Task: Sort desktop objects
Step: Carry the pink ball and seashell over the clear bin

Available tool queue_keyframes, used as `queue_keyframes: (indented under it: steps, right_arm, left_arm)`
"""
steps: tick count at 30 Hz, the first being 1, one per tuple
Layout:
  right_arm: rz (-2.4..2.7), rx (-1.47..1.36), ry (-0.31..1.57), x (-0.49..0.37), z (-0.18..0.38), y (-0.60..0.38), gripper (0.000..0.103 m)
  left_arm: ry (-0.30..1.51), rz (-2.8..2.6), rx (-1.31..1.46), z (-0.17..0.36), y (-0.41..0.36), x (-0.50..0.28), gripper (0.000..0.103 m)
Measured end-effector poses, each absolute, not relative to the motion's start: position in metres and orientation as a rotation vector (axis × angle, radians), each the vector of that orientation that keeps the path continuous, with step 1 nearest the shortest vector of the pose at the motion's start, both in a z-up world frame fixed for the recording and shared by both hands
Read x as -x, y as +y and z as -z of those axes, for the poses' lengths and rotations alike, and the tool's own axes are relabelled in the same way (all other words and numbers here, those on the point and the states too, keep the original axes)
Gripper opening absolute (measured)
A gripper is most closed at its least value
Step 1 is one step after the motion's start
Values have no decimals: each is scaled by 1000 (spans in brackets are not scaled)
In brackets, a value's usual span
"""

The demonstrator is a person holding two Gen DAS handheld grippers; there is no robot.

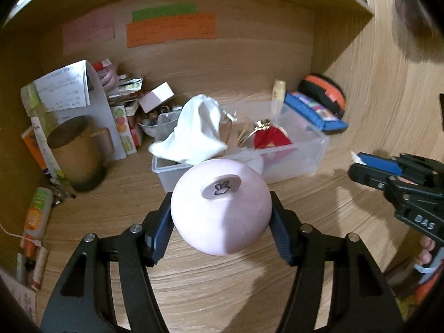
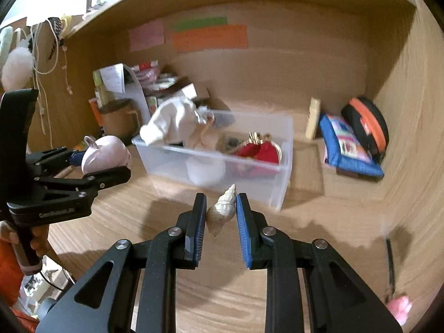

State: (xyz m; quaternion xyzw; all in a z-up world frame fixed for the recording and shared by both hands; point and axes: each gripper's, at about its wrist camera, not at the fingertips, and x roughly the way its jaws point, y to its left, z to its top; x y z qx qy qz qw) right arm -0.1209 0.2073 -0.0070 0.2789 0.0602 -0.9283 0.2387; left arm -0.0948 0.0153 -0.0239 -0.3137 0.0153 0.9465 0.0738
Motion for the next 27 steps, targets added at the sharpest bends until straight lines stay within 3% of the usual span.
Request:
queue_keyframes:
  steps: [17,27]
  right_arm:
    - [2583,-621,217,151,-39,190,20]
    - [2589,-654,216,185,-36,194,20]
  left_arm:
    - [-37,-2838,834,-26,5,119,62]
    - [-43,-2792,835,-29,20,150,62]
